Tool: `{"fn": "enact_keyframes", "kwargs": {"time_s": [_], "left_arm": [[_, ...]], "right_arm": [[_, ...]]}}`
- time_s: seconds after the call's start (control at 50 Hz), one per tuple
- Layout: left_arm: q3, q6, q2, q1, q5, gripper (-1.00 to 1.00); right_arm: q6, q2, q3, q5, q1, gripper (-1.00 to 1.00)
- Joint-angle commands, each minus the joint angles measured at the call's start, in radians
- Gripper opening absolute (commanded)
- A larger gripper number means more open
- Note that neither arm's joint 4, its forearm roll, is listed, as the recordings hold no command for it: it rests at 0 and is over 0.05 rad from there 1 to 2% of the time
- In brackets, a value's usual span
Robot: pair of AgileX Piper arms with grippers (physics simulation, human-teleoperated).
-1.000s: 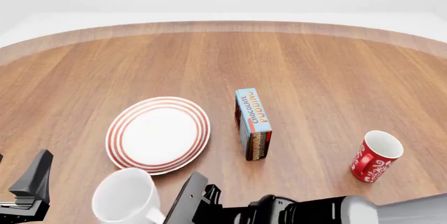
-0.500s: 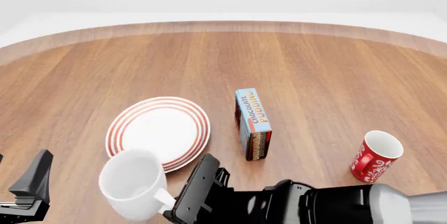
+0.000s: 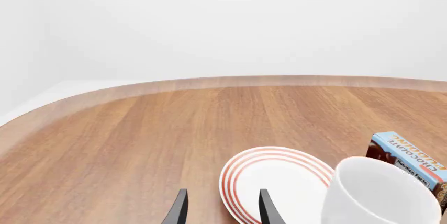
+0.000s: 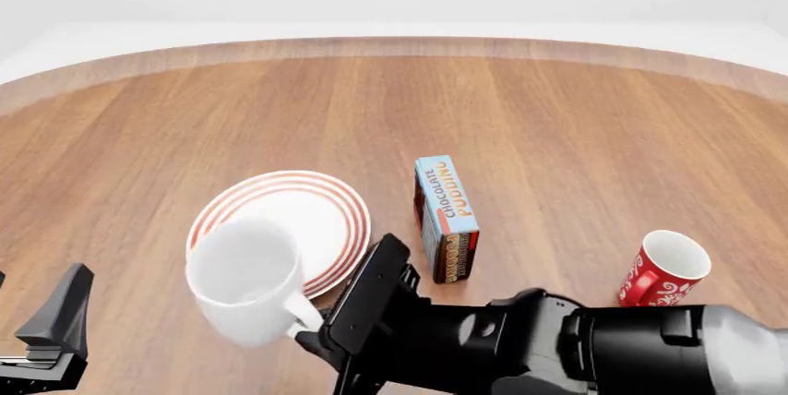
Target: Pick up the white mug and put it on the plate, and put the chocolate pudding to the right of the plate.
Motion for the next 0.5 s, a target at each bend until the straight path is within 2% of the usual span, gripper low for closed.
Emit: {"fn": "enact_keyframes", "kwargs": {"time_s": [0.02,0.5], "left_arm": [[0.000,0.000,0.000,0.000,0.000,1.00],[0.000,0.000,0.000,0.000,0.000,1.00]], "right_arm": [[0.000,-0.034,-0.001,-0.006,-0.034,-1.00],[-0.007,-0.022,-0.019,-0.034,-0.095,-1.00]]}}
